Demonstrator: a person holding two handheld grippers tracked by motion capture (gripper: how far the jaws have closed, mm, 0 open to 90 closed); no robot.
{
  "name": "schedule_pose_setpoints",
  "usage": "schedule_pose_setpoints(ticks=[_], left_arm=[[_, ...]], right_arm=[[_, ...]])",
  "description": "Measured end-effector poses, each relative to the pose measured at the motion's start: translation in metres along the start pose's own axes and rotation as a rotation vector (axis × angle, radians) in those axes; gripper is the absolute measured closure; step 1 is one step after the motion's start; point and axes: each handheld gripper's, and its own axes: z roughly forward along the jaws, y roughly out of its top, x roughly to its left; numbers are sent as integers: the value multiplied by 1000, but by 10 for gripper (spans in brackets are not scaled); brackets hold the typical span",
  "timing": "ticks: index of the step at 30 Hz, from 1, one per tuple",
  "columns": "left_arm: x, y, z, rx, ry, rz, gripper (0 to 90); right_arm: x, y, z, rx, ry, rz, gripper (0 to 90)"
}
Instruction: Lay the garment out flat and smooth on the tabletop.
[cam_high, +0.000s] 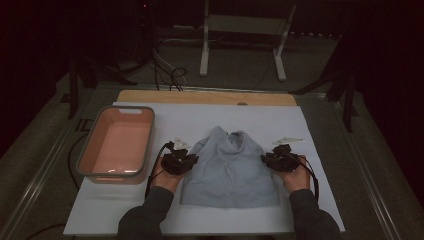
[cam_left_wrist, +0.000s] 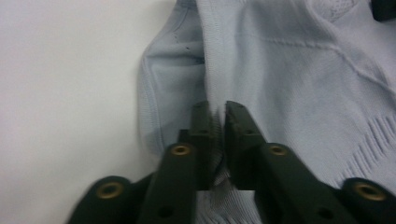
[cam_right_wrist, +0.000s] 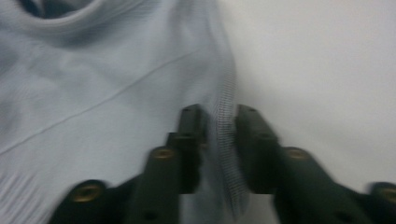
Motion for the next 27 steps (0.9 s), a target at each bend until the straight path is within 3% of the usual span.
schedule_pose_setpoints(ticks=[4,11,15,19,27], left_arm=[[4,-1,-8,-21,23,-10,867],[16,-3,-21,-72,98,-98,872],[16,-3,-19,-61,100,-93,869],[14,-2,-17,-57,87,-93,867],[-2,-1,-7,-37,30,-44,864]], right_arm=[[8,0,-6,-15,4,-39,837],[20,-5,-26,-54,36,-105,840],[26,-7,-35,-62,44,-150,843],[21,-10,-40,-72,24,-146,850],[-2,-19,-48,-95,-27,-68,861]])
